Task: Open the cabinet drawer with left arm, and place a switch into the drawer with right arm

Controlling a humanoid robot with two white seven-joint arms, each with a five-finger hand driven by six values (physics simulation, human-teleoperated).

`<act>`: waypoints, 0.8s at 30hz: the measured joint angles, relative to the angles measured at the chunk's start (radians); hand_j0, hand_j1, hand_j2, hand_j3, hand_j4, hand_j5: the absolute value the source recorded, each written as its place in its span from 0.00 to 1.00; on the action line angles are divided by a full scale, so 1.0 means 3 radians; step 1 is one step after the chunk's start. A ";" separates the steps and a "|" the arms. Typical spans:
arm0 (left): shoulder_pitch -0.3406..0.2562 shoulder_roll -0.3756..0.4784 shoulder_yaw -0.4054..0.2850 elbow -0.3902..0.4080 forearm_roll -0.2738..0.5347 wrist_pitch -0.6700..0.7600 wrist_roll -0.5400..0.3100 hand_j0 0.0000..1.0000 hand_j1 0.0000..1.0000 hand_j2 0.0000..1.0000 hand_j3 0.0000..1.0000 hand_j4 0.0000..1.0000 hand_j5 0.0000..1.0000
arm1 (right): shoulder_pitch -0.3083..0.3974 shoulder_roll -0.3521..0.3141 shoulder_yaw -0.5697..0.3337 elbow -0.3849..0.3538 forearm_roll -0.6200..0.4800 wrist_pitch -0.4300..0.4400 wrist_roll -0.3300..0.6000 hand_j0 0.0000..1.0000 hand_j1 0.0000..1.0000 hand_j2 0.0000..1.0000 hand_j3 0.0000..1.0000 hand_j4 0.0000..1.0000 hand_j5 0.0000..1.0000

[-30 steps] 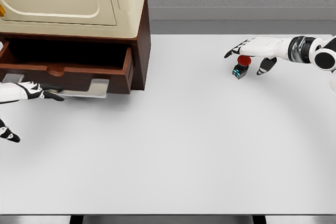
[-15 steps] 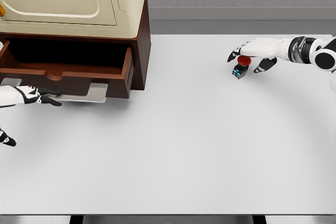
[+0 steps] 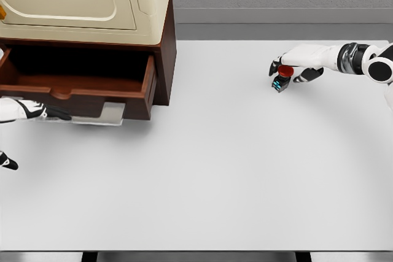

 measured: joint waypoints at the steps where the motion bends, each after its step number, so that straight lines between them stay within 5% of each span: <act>1: -0.0004 0.0001 0.0002 -0.0003 0.0025 -0.0003 -0.0001 1.00 1.00 1.00 1.00 1.00 1.00 | 0.0000 0.0000 0.0000 0.0000 0.0000 0.0000 0.0000 0.65 0.65 0.65 0.65 0.65 0.65; 24: -0.0015 0.0295 -0.0039 -0.0059 0.0403 -0.0208 0.0002 1.00 1.00 1.00 1.00 1.00 1.00 | 0.0000 0.0000 -0.0006 0.0002 -0.0026 -0.0002 0.0001 0.46 0.46 0.46 0.46 0.46 0.46</act>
